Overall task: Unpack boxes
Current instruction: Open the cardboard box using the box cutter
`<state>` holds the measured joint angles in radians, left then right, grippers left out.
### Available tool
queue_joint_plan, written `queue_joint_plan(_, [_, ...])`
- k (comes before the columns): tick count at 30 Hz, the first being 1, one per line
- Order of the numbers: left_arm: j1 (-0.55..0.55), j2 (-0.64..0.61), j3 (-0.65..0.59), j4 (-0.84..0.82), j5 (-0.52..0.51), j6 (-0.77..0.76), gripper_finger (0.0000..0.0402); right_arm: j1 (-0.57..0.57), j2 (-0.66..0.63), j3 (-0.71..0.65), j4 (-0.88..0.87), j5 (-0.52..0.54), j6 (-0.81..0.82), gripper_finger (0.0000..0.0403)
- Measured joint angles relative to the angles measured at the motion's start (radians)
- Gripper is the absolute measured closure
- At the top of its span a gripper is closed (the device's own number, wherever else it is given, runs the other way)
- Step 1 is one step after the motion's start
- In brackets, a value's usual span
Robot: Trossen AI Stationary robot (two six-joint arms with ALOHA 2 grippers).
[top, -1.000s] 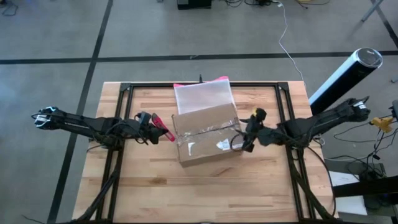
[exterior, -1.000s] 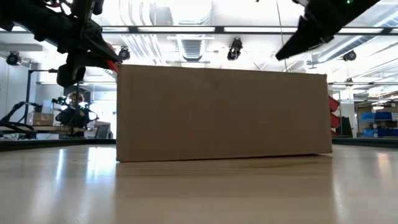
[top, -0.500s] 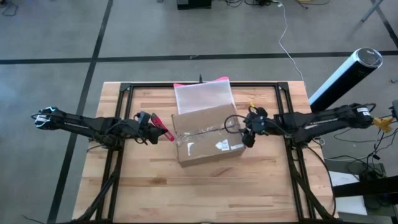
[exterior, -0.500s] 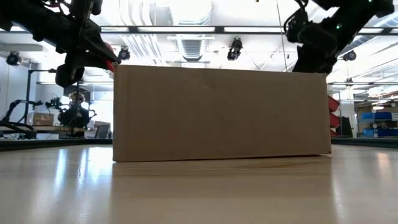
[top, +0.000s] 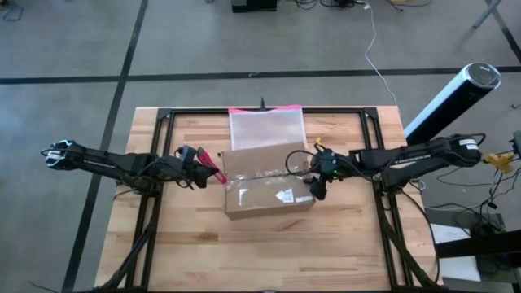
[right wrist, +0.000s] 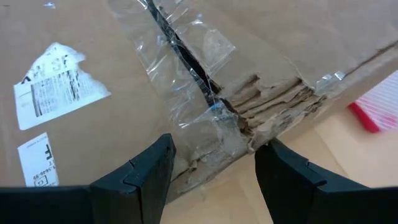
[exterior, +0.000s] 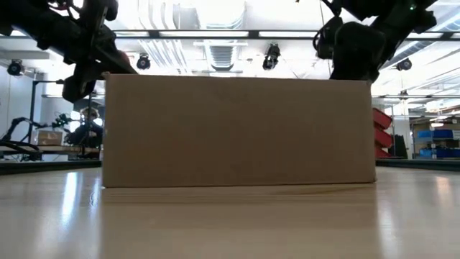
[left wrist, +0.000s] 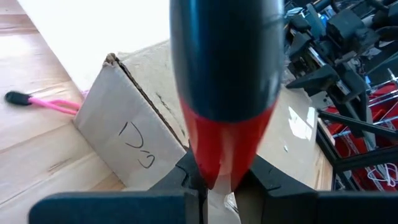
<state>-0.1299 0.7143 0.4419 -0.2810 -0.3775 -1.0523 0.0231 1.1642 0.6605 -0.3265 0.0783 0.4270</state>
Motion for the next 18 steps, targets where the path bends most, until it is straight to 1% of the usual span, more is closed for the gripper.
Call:
queue_joint_plan(6, [0.0, -0.039, -0.001, -0.024, 0.005, 0.008, 0.0367, 0.002, 0.008, 0.0, 0.016, -0.011, -0.004, 0.0203])
queue_joint_plan(9, [0.0, -0.073, 0.018, -0.045, 0.003, 0.06, 0.0367, 0.003, -0.012, -0.002, 0.007, 0.009, -0.023, 0.0203])
queue_joint_plan(12, [0.0, -0.094, 0.062, -0.071, -0.002, 0.105, 0.0367, 0.003, -0.036, -0.004, -0.006, 0.017, -0.039, 0.0203])
queue_joint_plan(18, [0.0, -0.084, 0.149, -0.229, -0.006, 0.116, 0.0367, 0.003, -0.067, -0.005, -0.008, 0.026, -0.047, 0.0203])
